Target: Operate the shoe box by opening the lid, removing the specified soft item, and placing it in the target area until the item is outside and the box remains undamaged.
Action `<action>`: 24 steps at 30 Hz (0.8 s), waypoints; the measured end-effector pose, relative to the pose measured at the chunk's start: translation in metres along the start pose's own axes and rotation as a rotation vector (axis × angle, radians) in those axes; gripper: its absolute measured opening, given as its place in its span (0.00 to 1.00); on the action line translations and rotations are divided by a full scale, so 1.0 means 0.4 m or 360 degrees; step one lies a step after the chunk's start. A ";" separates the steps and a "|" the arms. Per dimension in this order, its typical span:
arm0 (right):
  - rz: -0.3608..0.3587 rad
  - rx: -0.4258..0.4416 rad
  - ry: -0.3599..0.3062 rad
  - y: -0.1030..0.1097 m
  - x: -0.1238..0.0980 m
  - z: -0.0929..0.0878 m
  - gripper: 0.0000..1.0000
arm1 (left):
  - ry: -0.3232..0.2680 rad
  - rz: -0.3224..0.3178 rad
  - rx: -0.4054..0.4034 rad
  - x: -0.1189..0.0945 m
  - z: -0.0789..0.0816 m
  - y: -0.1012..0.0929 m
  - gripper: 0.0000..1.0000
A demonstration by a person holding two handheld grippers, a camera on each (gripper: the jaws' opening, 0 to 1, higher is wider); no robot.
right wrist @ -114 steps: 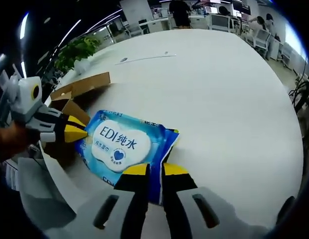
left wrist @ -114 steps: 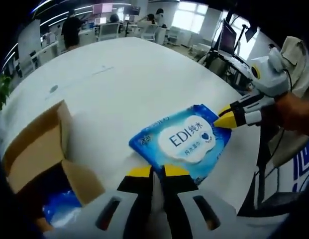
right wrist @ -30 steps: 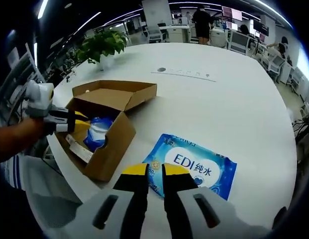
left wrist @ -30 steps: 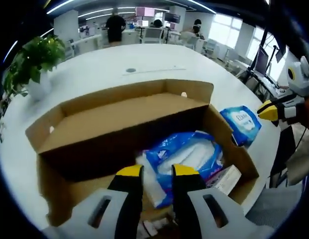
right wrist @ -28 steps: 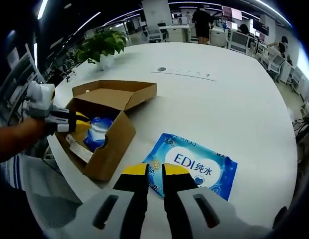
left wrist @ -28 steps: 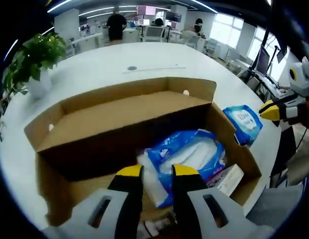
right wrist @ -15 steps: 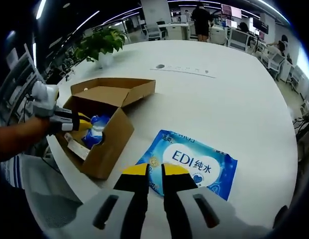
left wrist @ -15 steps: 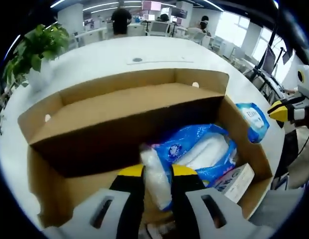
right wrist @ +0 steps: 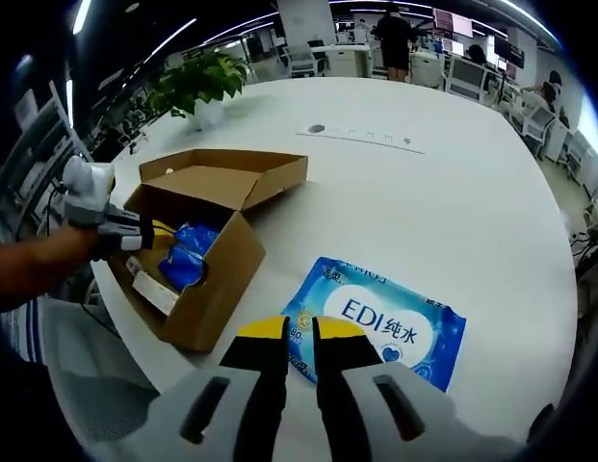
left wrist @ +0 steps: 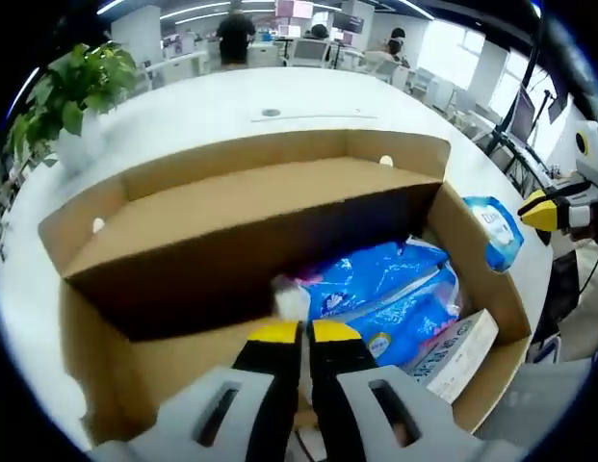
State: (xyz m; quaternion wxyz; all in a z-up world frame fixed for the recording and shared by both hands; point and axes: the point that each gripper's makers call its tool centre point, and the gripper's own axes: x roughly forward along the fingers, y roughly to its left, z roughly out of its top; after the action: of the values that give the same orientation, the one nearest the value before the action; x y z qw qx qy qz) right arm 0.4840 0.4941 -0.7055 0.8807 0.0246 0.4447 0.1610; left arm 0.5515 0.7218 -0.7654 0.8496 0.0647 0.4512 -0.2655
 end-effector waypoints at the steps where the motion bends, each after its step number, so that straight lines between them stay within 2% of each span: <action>1: 0.0007 -0.0001 0.0000 0.005 0.002 0.004 0.08 | 0.0001 0.0005 0.0005 -0.001 -0.001 0.003 0.00; 7: 0.0025 -0.0027 -0.0004 0.029 0.009 0.020 0.08 | 0.0004 0.0017 -0.0036 -0.032 -0.019 0.021 0.00; 15: 0.0066 -0.0068 -0.0003 0.088 0.031 0.043 0.09 | -0.0009 0.0017 -0.0092 -0.064 -0.034 0.047 0.00; 24: 0.0129 -0.0130 -0.0007 0.164 0.057 0.074 0.09 | -0.0022 -0.0002 -0.0118 -0.073 -0.038 0.054 0.00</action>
State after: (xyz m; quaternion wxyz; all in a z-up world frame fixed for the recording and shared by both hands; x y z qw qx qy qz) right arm 0.5029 0.5663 -0.6932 0.8747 0.0070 0.4345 0.2147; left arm 0.5381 0.7569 -0.7538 0.8542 0.0312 0.4550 -0.2497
